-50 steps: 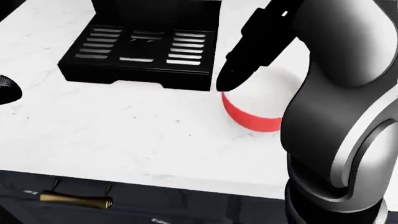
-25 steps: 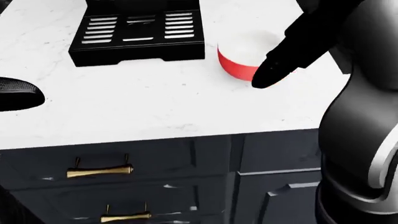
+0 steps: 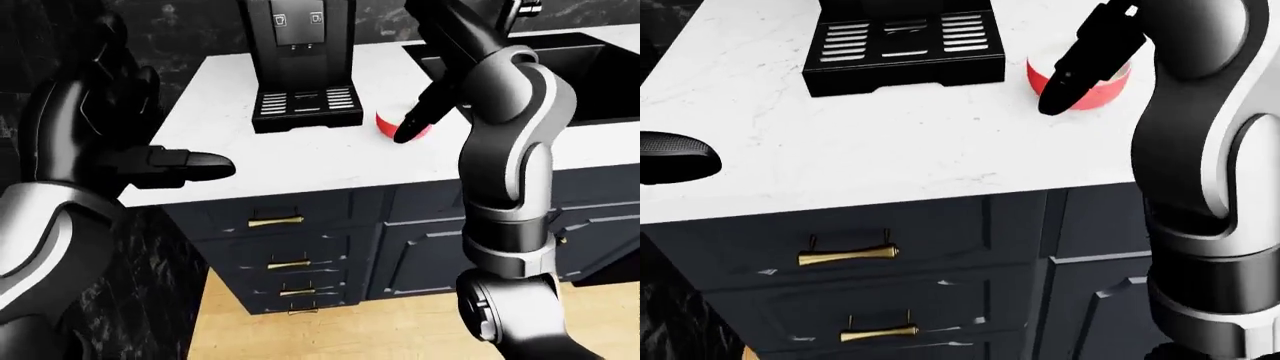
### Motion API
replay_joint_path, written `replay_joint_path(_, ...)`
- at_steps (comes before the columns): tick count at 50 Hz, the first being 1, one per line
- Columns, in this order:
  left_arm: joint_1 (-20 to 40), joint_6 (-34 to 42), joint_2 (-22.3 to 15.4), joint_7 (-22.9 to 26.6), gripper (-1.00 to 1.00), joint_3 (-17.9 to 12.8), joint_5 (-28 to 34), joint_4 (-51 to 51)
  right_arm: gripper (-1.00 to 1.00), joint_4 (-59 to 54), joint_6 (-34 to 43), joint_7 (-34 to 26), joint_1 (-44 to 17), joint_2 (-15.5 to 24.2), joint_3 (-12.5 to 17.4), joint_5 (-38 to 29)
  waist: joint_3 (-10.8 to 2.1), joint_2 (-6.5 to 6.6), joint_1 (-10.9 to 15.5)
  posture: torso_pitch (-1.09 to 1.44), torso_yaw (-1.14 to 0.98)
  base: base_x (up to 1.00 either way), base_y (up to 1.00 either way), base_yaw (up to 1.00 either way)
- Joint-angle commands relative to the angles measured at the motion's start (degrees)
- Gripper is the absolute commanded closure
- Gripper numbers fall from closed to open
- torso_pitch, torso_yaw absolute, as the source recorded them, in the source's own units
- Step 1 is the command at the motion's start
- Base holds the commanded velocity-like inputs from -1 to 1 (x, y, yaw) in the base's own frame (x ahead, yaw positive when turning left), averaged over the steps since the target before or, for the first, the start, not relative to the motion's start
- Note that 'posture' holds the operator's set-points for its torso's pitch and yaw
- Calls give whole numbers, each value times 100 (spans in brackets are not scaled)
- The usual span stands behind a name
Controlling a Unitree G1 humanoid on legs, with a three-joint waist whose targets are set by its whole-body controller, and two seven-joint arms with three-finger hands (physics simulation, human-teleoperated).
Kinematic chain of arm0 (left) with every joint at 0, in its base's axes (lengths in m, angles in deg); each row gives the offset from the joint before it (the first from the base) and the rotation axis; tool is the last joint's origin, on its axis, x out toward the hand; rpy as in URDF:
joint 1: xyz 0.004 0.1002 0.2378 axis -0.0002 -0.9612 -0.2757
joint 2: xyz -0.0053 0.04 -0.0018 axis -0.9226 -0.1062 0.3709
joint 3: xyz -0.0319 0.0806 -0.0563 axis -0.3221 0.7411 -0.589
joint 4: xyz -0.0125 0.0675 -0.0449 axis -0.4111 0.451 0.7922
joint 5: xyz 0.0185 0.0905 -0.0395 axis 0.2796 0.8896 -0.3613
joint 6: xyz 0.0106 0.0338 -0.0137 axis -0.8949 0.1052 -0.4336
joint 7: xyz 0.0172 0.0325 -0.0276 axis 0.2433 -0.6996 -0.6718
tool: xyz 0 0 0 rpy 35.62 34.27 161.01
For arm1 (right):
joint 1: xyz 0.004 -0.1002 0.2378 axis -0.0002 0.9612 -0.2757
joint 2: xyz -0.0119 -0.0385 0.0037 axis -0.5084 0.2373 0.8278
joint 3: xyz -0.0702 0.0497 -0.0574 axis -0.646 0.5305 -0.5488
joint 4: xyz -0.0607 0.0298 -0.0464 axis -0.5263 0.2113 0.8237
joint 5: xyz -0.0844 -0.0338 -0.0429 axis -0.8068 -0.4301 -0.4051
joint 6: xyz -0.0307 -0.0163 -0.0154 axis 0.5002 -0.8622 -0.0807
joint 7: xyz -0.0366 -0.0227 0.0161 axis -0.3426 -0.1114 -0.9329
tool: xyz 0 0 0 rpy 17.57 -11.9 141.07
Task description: Stack the bowls from largest to smallest.
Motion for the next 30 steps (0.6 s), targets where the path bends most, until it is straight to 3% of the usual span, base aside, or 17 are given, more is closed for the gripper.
replay_joint_path(1,127,-143,-57,38,-100,-88,83,-78,-100,32,-96,94,-177,95,67,-47,-134,27,-4,0,0,0,0,0)
replay_joint_path(10,125,-145,72,172,-100,5,335,-83,-100,-882,-350,386,-329,321,151,-17,-171,-31,61,0,0,0,0,0)
replay_joint_path(15,145,-126,124,274,-100,-28,439,-49,-100,-1580,-578,817,-550,376,145,105,-189,-25,73,0,0,0,0,0)
replay_joint_path(23,86,-153,192,377,-100,-21,562,-47,-100,-3338,-1116,1978,-1069,428,123,477,-230,-11,72,0,0,0,0,0)
replay_joint_path(30,54,-201,215,508,-100,-50,686,15,-100,-4274,-1366,2481,-1400,390,-5,548,-244,0,67,0,0,0,0,0)
